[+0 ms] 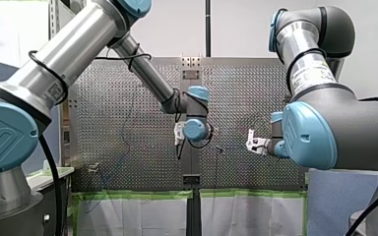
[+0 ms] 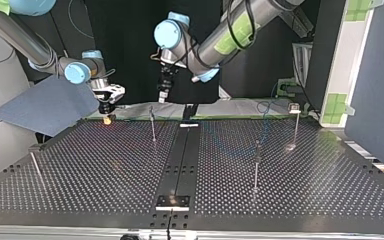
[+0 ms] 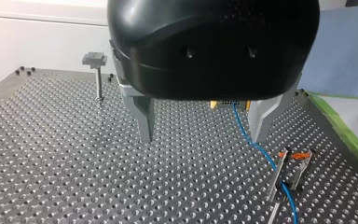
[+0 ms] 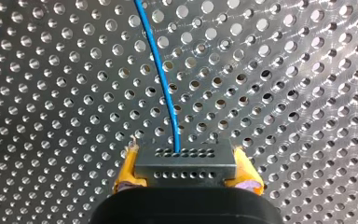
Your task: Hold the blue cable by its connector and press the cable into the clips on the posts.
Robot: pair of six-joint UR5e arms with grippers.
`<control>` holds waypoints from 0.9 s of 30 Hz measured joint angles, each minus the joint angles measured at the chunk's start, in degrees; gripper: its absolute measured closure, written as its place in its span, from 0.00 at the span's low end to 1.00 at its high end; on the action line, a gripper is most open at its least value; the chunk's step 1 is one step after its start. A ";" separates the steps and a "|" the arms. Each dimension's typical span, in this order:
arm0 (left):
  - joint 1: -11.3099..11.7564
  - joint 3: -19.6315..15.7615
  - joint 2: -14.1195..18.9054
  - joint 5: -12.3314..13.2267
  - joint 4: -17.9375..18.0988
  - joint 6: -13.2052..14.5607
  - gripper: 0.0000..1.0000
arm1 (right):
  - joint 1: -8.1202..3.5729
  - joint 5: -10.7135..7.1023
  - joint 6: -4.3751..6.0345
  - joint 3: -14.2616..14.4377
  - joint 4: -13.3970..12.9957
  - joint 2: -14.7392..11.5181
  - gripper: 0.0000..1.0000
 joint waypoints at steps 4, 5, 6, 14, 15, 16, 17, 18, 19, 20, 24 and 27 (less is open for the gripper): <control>0.42 -2.15 2.16 0.01 -1.80 -0.13 0.00 | -0.01 0.00 -0.04 0.00 0.28 0.00 1.00; 0.49 -2.81 2.82 0.00 -2.41 -0.13 0.00 | -0.01 0.00 -0.02 0.00 0.31 0.00 1.00; 0.48 -3.31 3.30 -0.01 -2.90 -0.13 0.00 | -0.01 0.00 0.03 0.00 0.34 0.00 1.00; -0.35 -7.20 7.20 -0.35 -5.66 -0.32 0.00 | -0.21 0.01 -0.05 -0.01 0.91 0.00 1.00; -0.43 -7.61 7.62 -0.36 -5.79 -0.33 0.00 | -0.27 0.03 -0.10 -0.01 1.06 0.00 1.00; -0.50 -8.05 8.06 -0.39 -5.91 -0.34 0.00 | -0.32 0.05 -0.13 -0.01 1.15 -0.01 1.00; -0.60 -8.66 8.65 -0.41 -6.05 -0.38 0.00 | -0.38 0.06 -0.16 -0.01 1.23 -0.01 1.00; -0.67 -9.10 9.10 -0.42 -6.16 -0.43 0.00 | -0.46 0.08 -0.16 -0.01 1.30 -0.03 1.00; -0.73 -9.54 9.56 -0.43 -6.25 -0.51 0.00 | -0.52 0.10 -0.15 -0.01 1.33 -0.05 1.00; -0.80 -10.17 10.17 -0.44 -6.34 -0.61 0.00 | -0.59 0.12 -0.16 -0.01 1.36 -0.05 1.00; -0.90 -12.21 12.21 -0.45 -6.48 -0.77 0.00 | -0.91 0.32 -0.19 -0.01 1.41 -0.08 1.00; -0.90 -13.79 13.79 -0.49 -6.52 -0.79 0.00 | -1.14 0.60 -0.29 -0.01 1.45 -0.13 1.00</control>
